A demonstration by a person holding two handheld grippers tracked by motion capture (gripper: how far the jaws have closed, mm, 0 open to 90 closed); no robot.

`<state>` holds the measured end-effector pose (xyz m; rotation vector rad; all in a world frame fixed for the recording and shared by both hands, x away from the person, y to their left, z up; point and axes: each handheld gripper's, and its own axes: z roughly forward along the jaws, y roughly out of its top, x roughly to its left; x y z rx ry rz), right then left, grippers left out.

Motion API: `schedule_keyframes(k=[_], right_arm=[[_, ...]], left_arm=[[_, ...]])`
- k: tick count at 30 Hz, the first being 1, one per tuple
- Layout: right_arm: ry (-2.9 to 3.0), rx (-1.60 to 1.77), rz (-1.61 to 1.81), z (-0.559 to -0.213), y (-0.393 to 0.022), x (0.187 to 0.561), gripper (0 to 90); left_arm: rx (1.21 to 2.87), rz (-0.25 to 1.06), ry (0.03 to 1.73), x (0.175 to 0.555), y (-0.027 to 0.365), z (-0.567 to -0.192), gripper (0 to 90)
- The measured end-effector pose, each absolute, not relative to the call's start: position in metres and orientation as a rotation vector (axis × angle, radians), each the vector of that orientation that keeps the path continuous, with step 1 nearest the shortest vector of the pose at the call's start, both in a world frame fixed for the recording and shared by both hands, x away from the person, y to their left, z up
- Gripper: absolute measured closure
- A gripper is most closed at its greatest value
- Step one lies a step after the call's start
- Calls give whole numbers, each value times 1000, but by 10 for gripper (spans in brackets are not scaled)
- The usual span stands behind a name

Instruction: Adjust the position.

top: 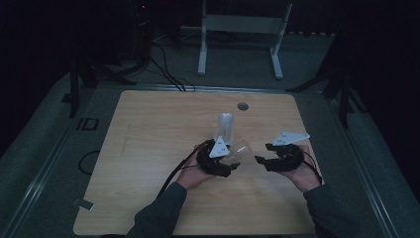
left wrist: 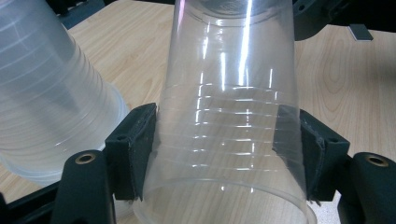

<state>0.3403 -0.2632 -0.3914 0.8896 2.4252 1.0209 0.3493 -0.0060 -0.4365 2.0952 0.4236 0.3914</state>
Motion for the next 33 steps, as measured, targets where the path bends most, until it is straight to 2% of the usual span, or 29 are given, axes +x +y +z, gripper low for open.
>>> schedule_keyframes(k=[33], right_arm=[[2602, 640, 742, -376, -250, 344, 368]], left_arm=[[2197, 378, 336, 348, -12, -442, 313]])
